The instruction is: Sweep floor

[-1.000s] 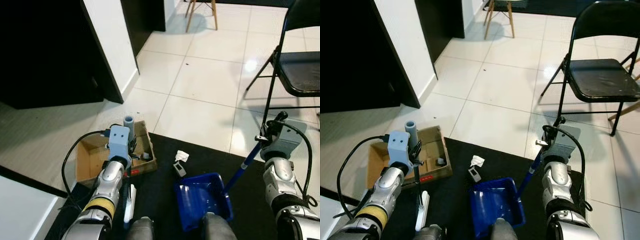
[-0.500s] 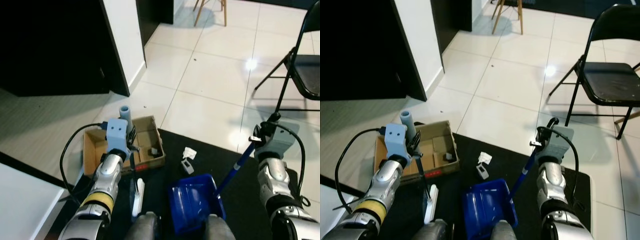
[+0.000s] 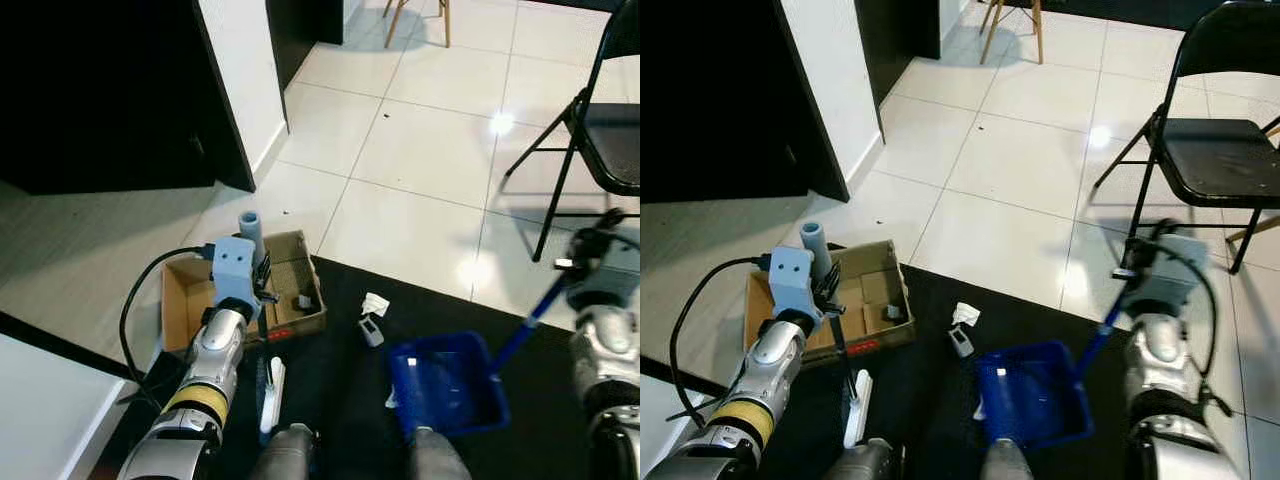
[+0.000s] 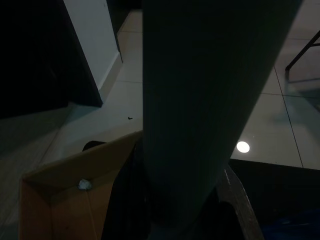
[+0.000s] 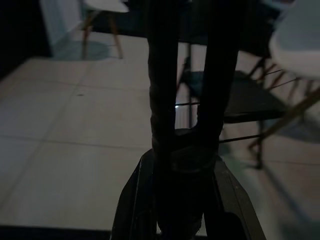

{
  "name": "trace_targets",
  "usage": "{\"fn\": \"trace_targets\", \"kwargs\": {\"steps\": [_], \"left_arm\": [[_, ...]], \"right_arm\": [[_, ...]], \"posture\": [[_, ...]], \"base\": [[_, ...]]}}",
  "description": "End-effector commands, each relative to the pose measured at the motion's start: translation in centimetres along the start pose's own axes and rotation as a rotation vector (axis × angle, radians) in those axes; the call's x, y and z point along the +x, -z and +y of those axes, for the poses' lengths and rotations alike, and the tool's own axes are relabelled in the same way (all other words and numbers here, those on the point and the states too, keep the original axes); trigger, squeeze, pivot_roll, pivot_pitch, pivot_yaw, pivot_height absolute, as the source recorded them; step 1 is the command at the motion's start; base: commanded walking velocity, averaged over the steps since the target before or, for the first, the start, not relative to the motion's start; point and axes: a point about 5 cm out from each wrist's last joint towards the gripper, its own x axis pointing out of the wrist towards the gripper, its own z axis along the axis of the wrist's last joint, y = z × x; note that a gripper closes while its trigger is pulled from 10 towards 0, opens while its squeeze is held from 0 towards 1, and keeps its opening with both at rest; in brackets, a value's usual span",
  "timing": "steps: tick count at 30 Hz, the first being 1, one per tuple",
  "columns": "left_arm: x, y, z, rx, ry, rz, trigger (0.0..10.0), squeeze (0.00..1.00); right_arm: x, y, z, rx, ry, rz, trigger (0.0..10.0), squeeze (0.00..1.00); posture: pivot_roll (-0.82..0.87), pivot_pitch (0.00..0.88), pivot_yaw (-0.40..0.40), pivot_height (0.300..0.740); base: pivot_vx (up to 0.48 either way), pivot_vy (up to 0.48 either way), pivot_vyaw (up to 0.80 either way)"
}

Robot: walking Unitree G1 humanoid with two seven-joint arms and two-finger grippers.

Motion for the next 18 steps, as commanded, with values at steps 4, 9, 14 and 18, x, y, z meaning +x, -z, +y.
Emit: {"fn": "trace_targets", "kwargs": {"steps": [4,9,14,18], "left_arm": [[-0.8,1.5,-0.1,-0.045,-0.034,0.058,10.0,0.0],[-0.6,0.9,0.2,-0.07,-0.069,0.022,10.0,0.0],[-0.2,0.5,0.1,-0.123,-0.083,0.005,10.0,0.0],[0.0,1.3,-2.0,-0.117,0.009,0.072,10.0,0.0]], "right_arm": [[0.0,-0.3,-1.5,-0.026,0.026,-0.007,10.0,0.0],[-0.1,-0.2,-2.0,-0.062,0.024,0.0,10.0,0.0],[-0.2,0.3,-1.6,-0.1,0.0,0.027,10.0,0.0],[-0.1,0.5,-0.8,-0.112,-0.019,0.046,10.0,0.0]], "posture": [[-0.04,0.119,0.026,0.74],[-0.04,0.13,0.028,0.74],[-0.03,0.143,0.023,0.74],[-0.02,0.156,0.014,0.74]], "base": [[0.0,0.0,0.0],[0.0,0.0,0.0],[0.0,0.0,0.0],[0.0,0.0,0.0]]}}
